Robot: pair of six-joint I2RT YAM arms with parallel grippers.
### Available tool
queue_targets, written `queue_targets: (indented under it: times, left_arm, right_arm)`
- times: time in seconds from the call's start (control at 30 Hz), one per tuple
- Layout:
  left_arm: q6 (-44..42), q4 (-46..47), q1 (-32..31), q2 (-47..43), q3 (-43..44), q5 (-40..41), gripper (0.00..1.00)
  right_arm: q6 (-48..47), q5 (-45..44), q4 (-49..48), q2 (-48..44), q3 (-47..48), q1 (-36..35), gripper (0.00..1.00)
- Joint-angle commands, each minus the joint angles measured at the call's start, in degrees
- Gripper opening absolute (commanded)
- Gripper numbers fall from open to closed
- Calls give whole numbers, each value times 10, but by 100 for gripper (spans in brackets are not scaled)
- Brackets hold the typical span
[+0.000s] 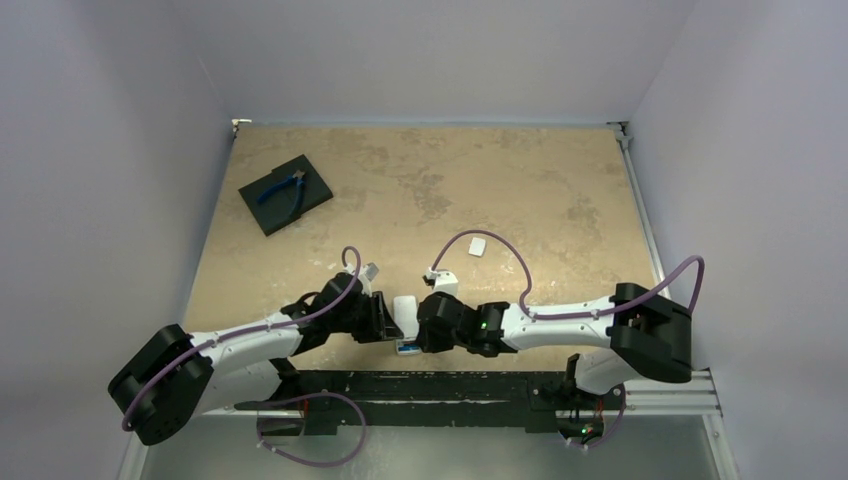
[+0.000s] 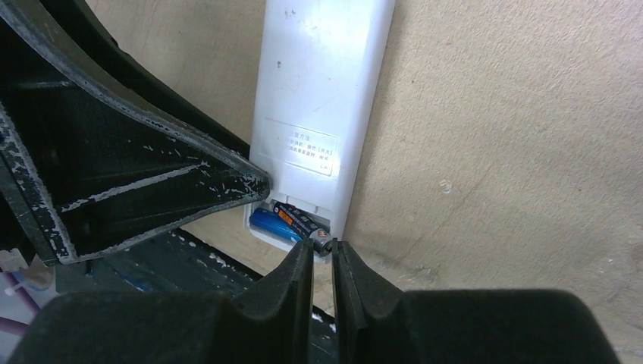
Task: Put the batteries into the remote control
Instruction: Load the battery into the remote control.
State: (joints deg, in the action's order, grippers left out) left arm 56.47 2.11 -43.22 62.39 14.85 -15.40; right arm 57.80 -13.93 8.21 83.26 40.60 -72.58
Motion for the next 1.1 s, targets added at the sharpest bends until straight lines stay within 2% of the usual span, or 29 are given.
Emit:
queue_targets:
  times: [0.0, 0.37, 1.07]
  left_arm:
    - [-3, 10, -2, 3, 3, -1, 30]
    - [-7, 11, -2, 5, 5, -3, 27]
    - [-6, 19, -2, 10, 5, -8, 27]
  right_arm:
    - [-4, -3, -7, 1, 26, 2, 21]
    - [-10, 13, -15, 15, 33, 2, 16]
    - [-32, 35, -19, 52, 61, 2, 15]
